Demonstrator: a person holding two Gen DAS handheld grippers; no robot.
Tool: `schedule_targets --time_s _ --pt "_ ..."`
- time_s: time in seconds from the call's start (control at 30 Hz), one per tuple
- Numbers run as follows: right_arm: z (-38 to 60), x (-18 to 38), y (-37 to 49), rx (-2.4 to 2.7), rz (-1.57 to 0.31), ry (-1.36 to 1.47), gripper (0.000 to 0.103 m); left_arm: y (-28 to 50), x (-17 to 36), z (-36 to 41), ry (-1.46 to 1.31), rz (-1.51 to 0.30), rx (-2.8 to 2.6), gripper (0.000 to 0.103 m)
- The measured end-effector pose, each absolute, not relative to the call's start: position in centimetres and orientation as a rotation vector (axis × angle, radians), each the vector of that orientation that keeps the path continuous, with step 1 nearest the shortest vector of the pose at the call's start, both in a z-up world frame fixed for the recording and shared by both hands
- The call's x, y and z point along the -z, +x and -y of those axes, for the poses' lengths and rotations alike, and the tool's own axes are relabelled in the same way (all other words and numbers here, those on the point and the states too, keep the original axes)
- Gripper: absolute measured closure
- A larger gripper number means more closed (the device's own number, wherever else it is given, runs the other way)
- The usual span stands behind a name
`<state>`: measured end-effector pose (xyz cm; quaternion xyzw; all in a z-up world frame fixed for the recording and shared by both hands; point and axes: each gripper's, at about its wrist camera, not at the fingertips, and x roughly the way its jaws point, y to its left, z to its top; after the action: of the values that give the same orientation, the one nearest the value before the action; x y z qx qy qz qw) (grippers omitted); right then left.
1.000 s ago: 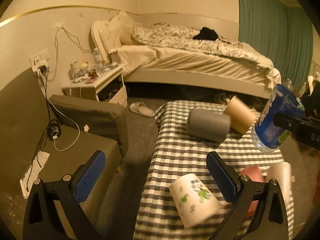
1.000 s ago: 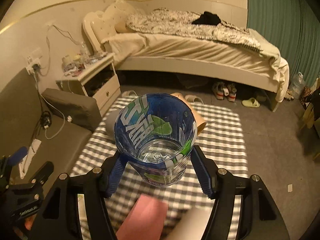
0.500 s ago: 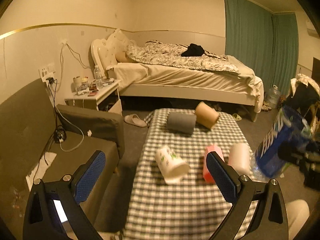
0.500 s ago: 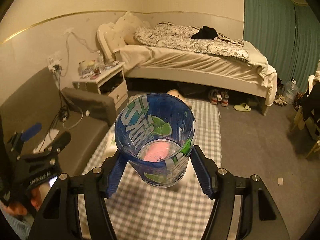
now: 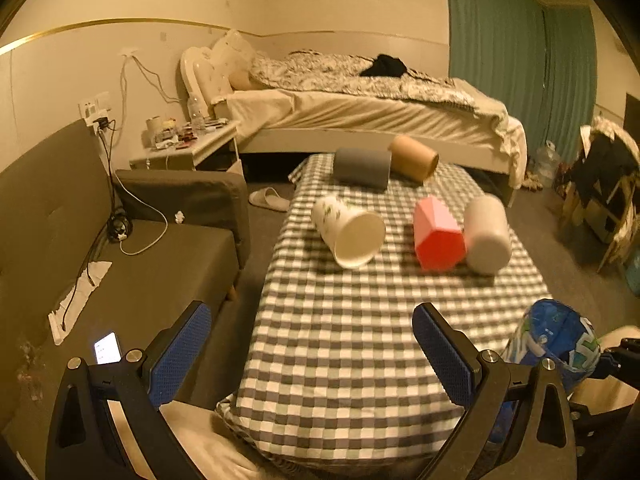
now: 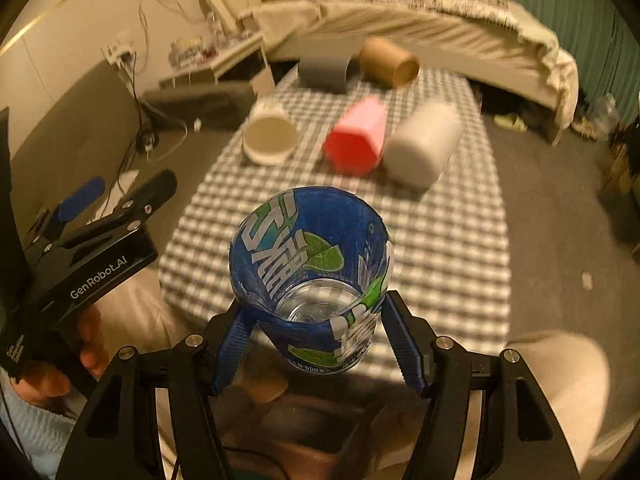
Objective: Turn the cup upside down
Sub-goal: 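Lift the blue bottle with the right gripper and tilt it sideways, then pass the blue bottle from the right gripper into the left gripper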
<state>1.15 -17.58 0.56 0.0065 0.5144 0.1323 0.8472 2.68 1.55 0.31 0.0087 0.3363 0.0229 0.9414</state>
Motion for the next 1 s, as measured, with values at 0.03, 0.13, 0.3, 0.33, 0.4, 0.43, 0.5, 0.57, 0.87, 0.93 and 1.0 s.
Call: schedule_targets --time_s 0.03,0.13,0.3,0.33,0.4,0.43,0.5,0.57,0.87,0.93,1.0 --pt "17.4 0.1 1.3 -0.279 -1.105 0.013 0.039 2.7 0.1 -1.6 0.025 -0.693 -0.047 0.0" --pt "17.2 0.5 2.0 -0.274 -1.105 0.02 0.039 3.1 1.4 -2.0 0.02 -0.729 -0.045 0.0" --pt "16.9 0.8 4.5 -0.255 -1.109 0.043 0.039 3.9 2.5 -2.7 0.011 -0.762 -0.044 0.0" --pt "16.8 0.8 5.0 -0.252 -1.112 0.048 0.039 4.1 2.7 -2.8 0.008 -0.767 -0.043 0.0" --pt "16.8 1.3 6.6 -0.243 -1.126 0.067 0.039 4.4 3.0 -3.0 -0.003 -0.784 -0.042 0.0" --pt "16.7 1.6 7.4 -0.237 -1.132 0.072 0.039 4.5 3.1 -3.1 -0.008 -0.791 -0.041 0.0" --pt "16.6 2.4 8.5 -0.22 -1.144 0.068 0.039 4.8 3.4 -3.3 -0.017 -0.805 -0.041 0.0" --pt "16.6 3.4 9.6 -0.202 -1.165 0.067 0.039 4.9 3.6 -3.5 -0.026 -0.814 -0.041 0.0" --pt "17.1 3.8 10.2 -0.229 -1.123 0.1 0.037 5.3 4.1 -3.1 -0.016 -0.836 -0.044 0.0" --pt "17.4 3.7 9.7 -0.241 -1.109 0.114 0.034 5.1 4.0 -2.7 -0.003 -0.836 -0.042 0.0" --pt "17.8 3.3 9.2 -0.247 -1.089 0.124 0.029 4.9 3.8 -2.3 0.013 -0.834 -0.043 0.0"
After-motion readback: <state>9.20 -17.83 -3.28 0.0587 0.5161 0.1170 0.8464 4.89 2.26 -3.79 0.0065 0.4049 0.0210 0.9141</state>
